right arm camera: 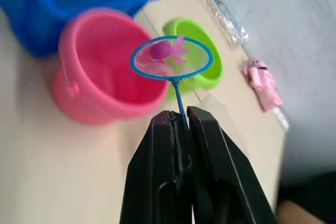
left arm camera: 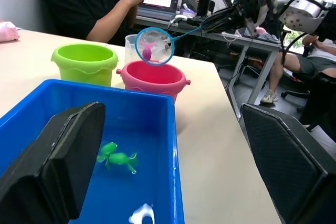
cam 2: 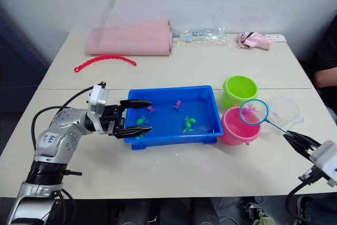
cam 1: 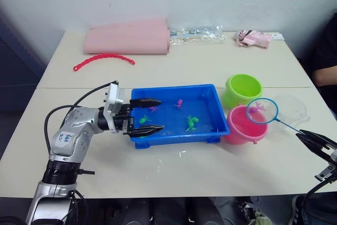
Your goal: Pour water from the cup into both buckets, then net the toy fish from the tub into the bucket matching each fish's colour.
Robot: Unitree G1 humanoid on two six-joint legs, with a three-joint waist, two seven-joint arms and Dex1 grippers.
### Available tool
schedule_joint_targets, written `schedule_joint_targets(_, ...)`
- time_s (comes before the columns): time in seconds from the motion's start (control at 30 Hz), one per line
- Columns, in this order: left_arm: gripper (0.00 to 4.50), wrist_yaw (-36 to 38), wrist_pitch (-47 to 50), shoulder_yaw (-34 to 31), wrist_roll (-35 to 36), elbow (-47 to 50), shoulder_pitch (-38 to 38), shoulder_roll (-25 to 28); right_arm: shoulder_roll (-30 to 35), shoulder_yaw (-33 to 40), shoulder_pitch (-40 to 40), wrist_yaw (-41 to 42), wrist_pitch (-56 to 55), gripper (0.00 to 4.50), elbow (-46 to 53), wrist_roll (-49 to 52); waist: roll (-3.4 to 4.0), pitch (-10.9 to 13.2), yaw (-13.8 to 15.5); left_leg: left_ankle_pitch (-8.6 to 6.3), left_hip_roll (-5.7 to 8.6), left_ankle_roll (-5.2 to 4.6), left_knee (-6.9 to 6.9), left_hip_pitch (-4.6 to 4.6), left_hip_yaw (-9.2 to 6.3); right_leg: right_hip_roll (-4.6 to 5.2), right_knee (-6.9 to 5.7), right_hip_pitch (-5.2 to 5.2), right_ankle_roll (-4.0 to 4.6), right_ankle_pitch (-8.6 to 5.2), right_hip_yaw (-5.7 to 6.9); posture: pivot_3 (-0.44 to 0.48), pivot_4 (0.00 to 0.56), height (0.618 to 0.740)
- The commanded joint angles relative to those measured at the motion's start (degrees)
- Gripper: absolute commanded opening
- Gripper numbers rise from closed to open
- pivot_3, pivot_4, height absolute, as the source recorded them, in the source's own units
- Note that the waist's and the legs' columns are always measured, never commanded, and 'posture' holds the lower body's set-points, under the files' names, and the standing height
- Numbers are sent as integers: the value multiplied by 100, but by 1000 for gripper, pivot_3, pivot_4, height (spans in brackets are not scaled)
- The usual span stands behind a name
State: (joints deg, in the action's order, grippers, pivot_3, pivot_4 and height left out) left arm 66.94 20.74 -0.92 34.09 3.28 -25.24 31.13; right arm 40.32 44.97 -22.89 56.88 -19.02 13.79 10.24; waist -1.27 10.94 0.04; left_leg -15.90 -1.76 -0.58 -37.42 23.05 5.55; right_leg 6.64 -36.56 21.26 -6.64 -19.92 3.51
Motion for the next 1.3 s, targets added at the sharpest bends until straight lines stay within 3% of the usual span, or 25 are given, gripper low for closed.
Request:
schedule_joint_targets(0.03,4480,6,-89,16,-4,52,-44,-83,419,-13,89,-488,-1653,0,-723,-1167,0,0,-7,1,-1,2,-1,-1,-1,-1,0,-1,0,0,1,0,150,740)
schedule_joint_targets(0.3,4480,-95,-253,-26,-52,-47,35,-278,315,45,237,-2067,-3451,0,-999,-3062,1,0,-9,12,-2,15,-1,-2,-3,-1,2,-2,0,0,0,0,150,740)
schedule_joint_targets(0.47,4480,-134,-338,-7,-90,-70,73,-368,408,203,171,-2688,-4047,0,-1192,-3728,1,0,-5,13,-1,15,-2,-3,-5,0,1,-5,0,0,0,0,150,740)
schedule_joint_targets(0.6,4480,-166,-395,-31,-102,-99,104,-400,559,7,1,-2926,-3943,0,-1366,-3589,1,-1,-16,14,-2,15,-1,-6,-6,-1,3,-9,0,0,-1,0,150,740)
schedule_joint_targets(0.73,4480,-176,-383,-185,-48,-70,256,-280,581,-909,-534,-2291,-2628,0,-679,-879,1,0,-28,13,-4,15,20,-55,-12,-1,25,-61,4,-2,-2,0,150,740)
schedule_joint_targets(0.83,4480,-230,-307,-386,31,-28,380,-144,664,-1175,-653,-2022,-1401,0,57,592,2,-1,-44,9,-10,17,32,-82,-18,2,40,-93,6,-3,-24,0,150,740)
schedule_joint_targets(1.03,4480,-516,-93,-906,172,136,744,144,1173,-1699,109,-1981,1427,0,1260,2990,3,-1,-121,2,-28,19,30,-82,-25,17,40,-93,10,-1,-46,0,150,740)
schedule_joint_targets(1.17,4480,-652,-22,-1214,209,278,1040,352,1582,-2441,1146,-2197,3193,0,1440,3915,1,-1,-146,-5,-38,17,32,-75,-25,15,50,-90,13,-3,-43,0,150,740)
schedule_joint_targets(1.3,4480,-770,50,-1388,258,482,1235,455,1580,-3084,2256,-2496,4326,0,1431,4080,2,-1,-120,-10,-34,11,31,-62,-23,17,53,-77,14,-2,-40,0,150,740)
